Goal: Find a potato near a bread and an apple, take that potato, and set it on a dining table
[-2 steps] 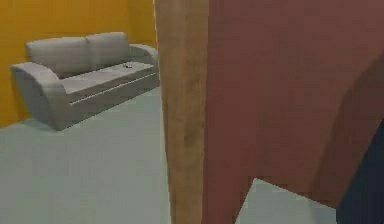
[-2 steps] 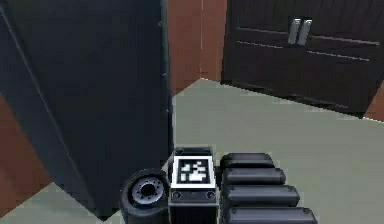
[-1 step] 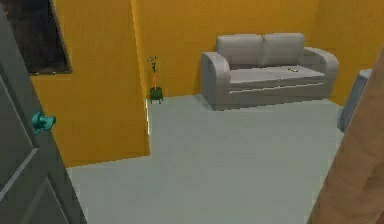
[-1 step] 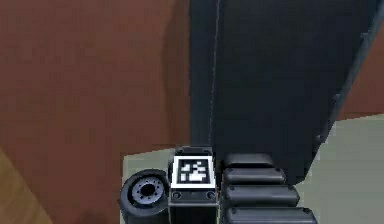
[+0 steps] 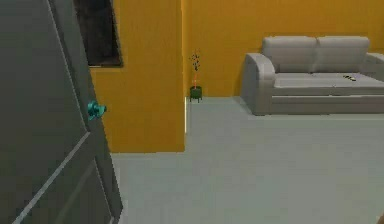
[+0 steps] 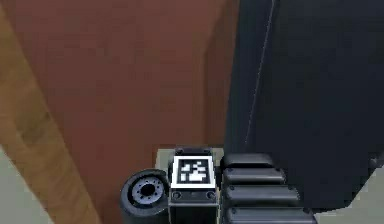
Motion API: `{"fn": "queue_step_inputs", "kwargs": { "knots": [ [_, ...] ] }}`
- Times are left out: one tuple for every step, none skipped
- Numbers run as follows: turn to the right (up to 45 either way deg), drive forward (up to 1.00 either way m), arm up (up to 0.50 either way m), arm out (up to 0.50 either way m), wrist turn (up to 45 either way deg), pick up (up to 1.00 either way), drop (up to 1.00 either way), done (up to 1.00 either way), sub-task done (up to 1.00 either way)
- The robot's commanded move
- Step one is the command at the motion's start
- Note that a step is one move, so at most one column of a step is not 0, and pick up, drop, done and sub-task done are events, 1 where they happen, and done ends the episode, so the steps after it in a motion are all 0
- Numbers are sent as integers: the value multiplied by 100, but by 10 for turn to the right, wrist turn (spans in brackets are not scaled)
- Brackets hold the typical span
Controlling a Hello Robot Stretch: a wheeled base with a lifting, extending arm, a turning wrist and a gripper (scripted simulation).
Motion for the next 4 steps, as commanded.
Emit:
{"fn": "queue_step_inputs", "kwargs": {
  "knots": [
    [0, 60, 0, 0, 0, 0, 0, 0, 0],
    [450, 0, 0, 0, 0, 0, 0, 0, 0],
    [60, 0, 0, 0, 0, 0, 0, 0, 0],
    [0, 100, 0, 0, 0, 0, 0, 0, 0]
  ]
}}
